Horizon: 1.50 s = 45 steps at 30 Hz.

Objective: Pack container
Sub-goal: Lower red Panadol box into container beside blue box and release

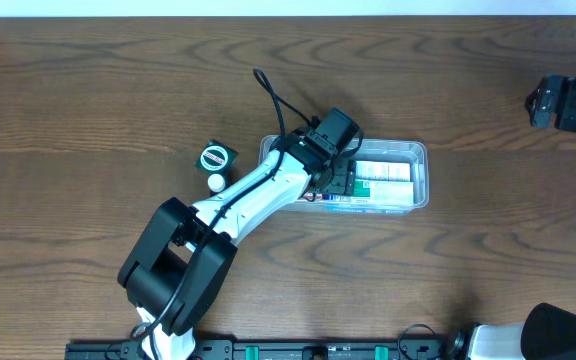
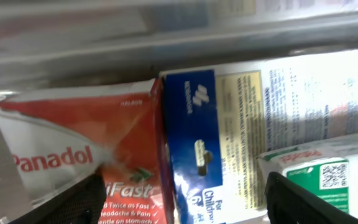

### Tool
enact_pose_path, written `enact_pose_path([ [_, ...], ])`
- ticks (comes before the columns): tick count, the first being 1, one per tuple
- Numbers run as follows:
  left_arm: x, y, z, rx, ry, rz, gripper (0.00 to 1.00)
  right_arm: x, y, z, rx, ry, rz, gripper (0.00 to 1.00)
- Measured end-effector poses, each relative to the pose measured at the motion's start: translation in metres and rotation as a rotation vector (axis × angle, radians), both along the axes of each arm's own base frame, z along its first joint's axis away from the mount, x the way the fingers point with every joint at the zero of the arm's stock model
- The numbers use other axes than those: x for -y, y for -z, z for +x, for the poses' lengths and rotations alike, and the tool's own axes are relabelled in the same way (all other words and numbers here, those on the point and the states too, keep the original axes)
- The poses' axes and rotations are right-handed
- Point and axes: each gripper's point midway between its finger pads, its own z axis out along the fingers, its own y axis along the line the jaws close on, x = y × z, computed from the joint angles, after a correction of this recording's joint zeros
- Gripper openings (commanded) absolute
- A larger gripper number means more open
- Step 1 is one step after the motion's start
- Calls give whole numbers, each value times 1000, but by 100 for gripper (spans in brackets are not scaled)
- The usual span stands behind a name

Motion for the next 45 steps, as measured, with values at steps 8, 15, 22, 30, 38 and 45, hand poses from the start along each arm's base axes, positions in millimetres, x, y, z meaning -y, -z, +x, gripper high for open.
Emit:
enact_pose_path([
  [8,6,-2,0,-5,10,-31,83,0,0,0,0,0,0,99],
  [15,7,-2,0,-5,8,-36,83,0,0,0,0,0,0,99],
  [22,14,-6,6,27,21,-63,83,0,0,0,0,0,0,99],
  [30,21,-10,11,61,37,-84,83,0,0,0,0,0,0,99],
  [38,24,-13,15,81,52,-92,83,0,0,0,0,0,0,99],
  [45,25,-13,16,95,73,-91,83,0,0,0,0,0,0,99],
])
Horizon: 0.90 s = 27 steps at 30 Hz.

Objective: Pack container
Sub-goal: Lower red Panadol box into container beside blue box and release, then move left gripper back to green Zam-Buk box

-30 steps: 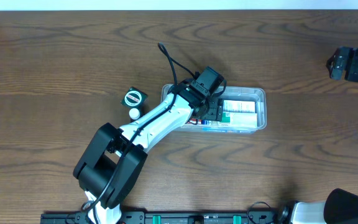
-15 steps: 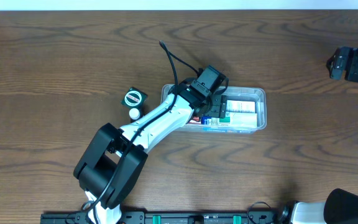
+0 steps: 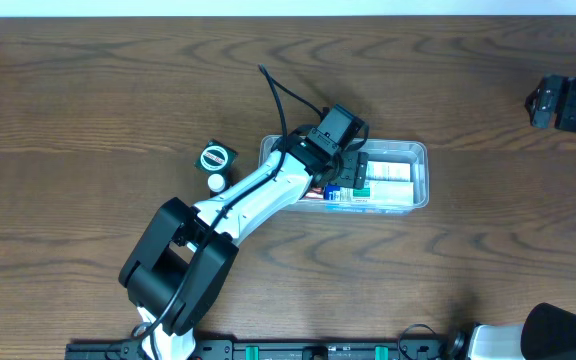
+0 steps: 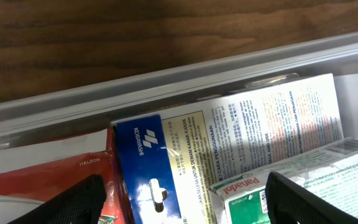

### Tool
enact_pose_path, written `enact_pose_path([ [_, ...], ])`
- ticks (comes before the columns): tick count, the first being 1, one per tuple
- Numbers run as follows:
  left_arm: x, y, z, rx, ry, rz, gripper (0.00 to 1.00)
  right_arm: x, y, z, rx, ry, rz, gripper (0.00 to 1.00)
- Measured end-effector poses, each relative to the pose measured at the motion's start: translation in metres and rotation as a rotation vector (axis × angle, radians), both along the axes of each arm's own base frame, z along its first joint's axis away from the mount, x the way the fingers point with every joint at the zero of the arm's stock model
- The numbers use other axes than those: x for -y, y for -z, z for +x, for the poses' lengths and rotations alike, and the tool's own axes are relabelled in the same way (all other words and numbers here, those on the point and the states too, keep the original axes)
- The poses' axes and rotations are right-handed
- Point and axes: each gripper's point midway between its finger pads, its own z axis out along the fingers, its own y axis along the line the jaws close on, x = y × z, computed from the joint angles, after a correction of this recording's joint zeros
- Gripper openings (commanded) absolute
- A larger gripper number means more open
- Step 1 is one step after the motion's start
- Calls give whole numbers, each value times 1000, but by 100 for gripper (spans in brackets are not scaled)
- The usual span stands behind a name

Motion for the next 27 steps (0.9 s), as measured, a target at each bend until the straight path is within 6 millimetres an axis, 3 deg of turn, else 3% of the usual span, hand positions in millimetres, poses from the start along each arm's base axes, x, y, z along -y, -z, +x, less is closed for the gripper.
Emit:
enact_pose_path([
  [27,0,4,-4,35,143,48,83,0,0,0,0,0,0,99],
])
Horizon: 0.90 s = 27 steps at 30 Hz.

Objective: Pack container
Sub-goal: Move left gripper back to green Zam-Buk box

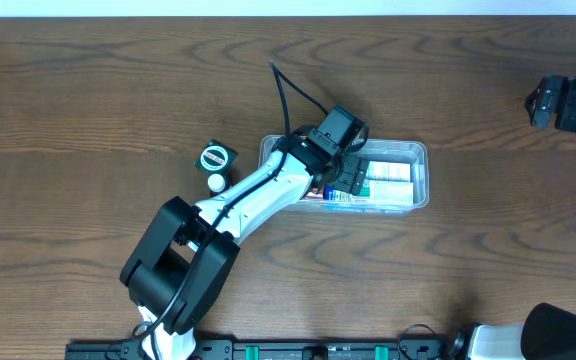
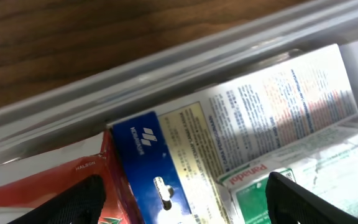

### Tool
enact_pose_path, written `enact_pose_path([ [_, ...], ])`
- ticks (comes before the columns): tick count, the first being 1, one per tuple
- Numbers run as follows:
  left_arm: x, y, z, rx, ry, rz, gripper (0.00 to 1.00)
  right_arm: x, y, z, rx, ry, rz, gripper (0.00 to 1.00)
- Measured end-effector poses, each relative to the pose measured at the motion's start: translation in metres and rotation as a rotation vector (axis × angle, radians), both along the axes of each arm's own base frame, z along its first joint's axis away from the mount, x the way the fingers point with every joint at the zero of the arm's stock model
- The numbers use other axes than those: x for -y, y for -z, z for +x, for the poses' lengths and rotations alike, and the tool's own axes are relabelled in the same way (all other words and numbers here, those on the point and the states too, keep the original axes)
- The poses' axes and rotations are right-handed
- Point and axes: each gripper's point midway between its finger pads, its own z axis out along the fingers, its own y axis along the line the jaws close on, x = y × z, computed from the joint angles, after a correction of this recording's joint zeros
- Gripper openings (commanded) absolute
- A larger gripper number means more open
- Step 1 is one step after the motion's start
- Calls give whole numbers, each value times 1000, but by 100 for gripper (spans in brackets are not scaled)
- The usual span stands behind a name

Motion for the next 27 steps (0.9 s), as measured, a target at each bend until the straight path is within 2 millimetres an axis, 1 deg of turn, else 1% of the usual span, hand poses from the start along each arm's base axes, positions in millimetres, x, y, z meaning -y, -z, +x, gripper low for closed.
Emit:
enact_pose_path([
  [4,1,-5,-5,-12,19,-10,84,0,0,0,0,0,0,99],
  [7,-2,-23,-11,-9,25,-26,83,0,0,0,0,0,0,99],
  [10,-8,-59,-19,24,27,-56,84,0,0,0,0,0,0,99],
  [13,-19,-107,-27,93,19,-97,83,0,0,0,0,0,0,99],
  [15,-32,-137,-28,156,-8,-108,83,0,0,0,0,0,0,99],
  [16,-41,-151,-27,191,-31,-109,83,0,0,0,-1,0,0,99],
  [17,-49,-161,-25,217,-52,-108,83,0,0,0,0,0,0,99],
  [19,-78,-183,-16,282,-131,-91,83,0,0,0,0,0,0,99],
  [21,-112,-196,-4,326,-227,-61,83,0,0,0,0,0,0,99],
  [22,-126,-198,1,336,-267,-46,83,0,0,0,0,0,0,99],
  [24,-166,-200,15,349,-378,-6,83,0,0,0,-1,0,0,99],
  [27,-220,-190,35,334,-517,58,83,0,0,0,0,0,0,99],
])
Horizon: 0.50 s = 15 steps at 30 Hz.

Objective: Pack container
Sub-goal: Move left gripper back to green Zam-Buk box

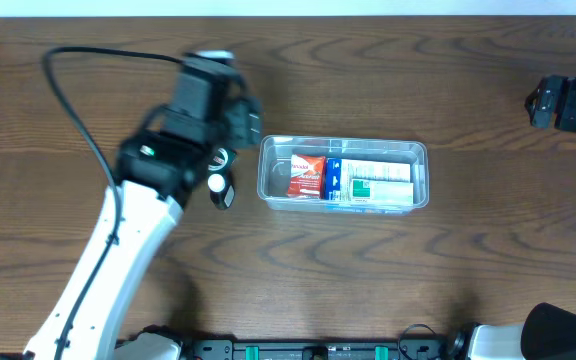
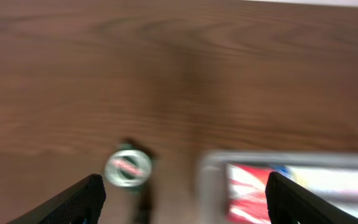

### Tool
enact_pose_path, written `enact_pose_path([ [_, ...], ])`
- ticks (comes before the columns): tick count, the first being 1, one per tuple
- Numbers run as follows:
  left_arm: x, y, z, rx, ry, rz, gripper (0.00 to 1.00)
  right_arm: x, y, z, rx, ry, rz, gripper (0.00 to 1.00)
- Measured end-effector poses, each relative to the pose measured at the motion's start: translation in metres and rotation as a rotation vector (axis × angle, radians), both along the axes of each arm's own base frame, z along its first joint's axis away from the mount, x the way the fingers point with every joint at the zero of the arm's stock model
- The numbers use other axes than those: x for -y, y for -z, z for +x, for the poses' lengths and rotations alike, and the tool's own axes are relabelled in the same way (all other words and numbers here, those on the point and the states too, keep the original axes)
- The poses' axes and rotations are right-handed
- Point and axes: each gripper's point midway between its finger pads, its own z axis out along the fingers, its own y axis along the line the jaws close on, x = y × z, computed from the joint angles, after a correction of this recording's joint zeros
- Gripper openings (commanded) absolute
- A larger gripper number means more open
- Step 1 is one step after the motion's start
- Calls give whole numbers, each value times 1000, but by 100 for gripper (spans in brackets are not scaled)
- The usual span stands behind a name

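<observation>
The clear plastic container (image 1: 421, 152) lies mid-table. Inside it are a red Panadol box (image 1: 308, 176), a blue box (image 1: 331, 180) and a white and green box (image 1: 380, 181). My left gripper (image 1: 246, 122) hangs high over the table just left of the container, open, with nothing between its fingers. Its wrist view is blurred: gripper (image 2: 179, 200), a round green and white tin (image 2: 128, 168), the container's left wall (image 2: 209, 180) and the red box (image 2: 253, 193). My right gripper (image 1: 566, 104) sits at the far right edge, its fingers not discernible.
Left of the container lie the round tin (image 1: 218, 157), partly under my left arm, and a small white and black bottle (image 1: 220, 189). Bare wooden table (image 1: 418, 280) surrounds the container.
My left gripper was down inside the container over the boxes. Now it is up and to the left of the container, above the tin and bottle, still open and empty. The boxes stay put.
My left gripper stood open low in the container, close over the red and blue boxes, and it shifted slightly along them over the following moments. Now it is out of the container, high above the items to its left. The right arm has stayed still.
</observation>
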Motion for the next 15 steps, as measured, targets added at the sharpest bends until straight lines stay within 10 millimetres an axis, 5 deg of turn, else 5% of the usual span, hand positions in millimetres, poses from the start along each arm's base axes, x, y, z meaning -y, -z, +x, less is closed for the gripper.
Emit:
enact_pose_path([
  [4,-38,27,16,-72,-55,32,99,0,0,0,0,0,0,99],
  [6,-48,47,23,-127,-50,43,98,0,0,0,0,0,0,99],
  [15,-50,140,36,-351,127,138,98,0,0,0,0,0,0,99],
])
